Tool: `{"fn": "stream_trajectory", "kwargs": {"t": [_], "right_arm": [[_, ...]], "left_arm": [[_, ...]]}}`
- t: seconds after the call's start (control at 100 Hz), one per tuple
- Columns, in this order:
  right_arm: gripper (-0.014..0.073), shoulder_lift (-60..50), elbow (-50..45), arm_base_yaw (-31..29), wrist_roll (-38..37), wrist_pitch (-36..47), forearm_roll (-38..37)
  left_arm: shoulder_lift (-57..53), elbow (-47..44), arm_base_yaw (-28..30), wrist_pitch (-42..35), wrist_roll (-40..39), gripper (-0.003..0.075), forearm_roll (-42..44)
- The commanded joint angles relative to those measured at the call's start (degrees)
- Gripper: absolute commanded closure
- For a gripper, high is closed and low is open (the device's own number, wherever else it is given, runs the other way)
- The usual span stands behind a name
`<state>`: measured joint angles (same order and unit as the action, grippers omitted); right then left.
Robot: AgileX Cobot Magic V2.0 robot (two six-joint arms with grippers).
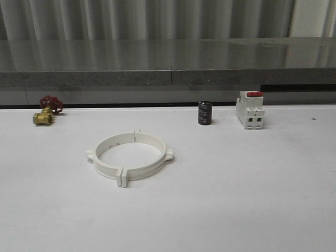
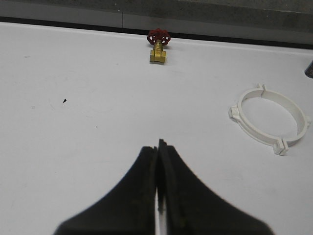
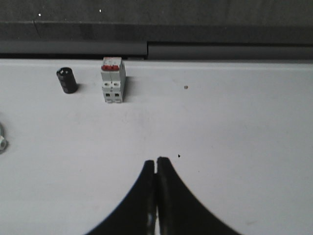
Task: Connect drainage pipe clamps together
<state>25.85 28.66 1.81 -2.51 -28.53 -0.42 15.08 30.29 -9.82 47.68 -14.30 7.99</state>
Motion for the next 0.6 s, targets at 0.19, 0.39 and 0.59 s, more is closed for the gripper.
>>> {"fn": "stream_trajectory", "kwargs": {"t": [0.19,0.39,0.59], "right_arm": [[0.066,-9.6,-10.2,-1.0,-0.5,16.3,-0.5],[0.066,-18.8,-22.4,-4.3,-0.5,29.7,-0.5],[0.066,-27.6,-29.2,-5.0,-0.5,26.7,-0.5]], "left_arm": [[0.7,1.5,0.1,-3.7,-0.4,0.0741,0.3],[0.7,1.5,0.1,-3.7,-0.4,0.0741,0.3],[0.7,1.5,0.1,-3.7,-0.4,0.0741,0.3]]}}
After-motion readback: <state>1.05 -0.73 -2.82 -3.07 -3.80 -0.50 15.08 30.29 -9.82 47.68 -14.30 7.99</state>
